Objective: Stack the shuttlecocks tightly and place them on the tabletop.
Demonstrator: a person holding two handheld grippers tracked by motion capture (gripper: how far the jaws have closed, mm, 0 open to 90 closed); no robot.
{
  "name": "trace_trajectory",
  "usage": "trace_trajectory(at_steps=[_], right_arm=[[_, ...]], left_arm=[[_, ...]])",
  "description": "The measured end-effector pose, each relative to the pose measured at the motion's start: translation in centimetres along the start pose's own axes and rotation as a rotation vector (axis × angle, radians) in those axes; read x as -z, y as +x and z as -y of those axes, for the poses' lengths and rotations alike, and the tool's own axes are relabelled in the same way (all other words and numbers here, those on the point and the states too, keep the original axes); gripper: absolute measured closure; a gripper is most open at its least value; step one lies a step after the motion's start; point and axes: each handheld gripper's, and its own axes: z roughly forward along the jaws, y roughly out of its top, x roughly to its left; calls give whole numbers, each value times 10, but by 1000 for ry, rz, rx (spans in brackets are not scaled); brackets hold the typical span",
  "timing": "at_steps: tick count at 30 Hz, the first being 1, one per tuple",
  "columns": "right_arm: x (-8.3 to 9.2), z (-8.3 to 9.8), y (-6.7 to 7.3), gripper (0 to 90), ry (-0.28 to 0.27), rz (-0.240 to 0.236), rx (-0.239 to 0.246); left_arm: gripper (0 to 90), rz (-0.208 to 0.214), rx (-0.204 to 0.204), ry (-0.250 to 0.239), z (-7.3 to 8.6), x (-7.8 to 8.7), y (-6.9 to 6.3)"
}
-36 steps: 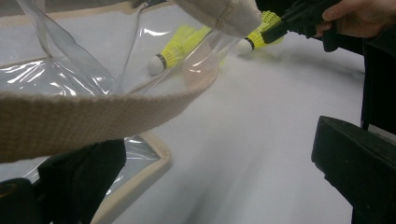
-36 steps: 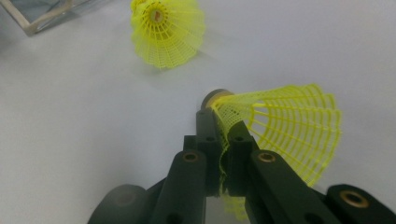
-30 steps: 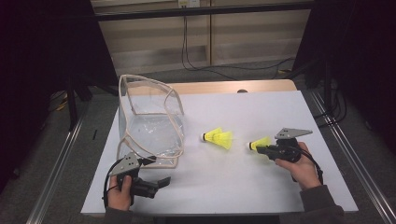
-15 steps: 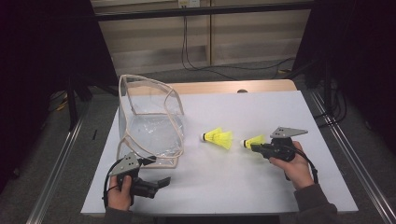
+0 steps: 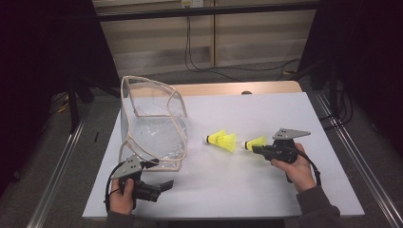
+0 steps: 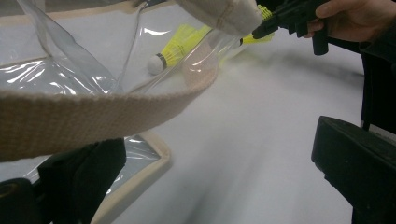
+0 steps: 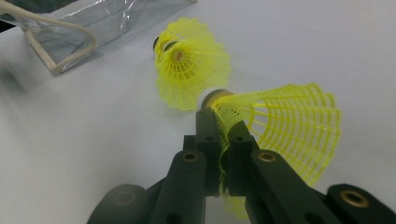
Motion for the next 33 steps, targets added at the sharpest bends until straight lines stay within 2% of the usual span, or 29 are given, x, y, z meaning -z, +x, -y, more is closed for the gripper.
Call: trace_trajectory(at_steps=[33], right_arm=[[-15, -4, 9, 877, -22, 7, -12]], left_arm=[[31, -2, 3, -2, 0, 1, 0]])
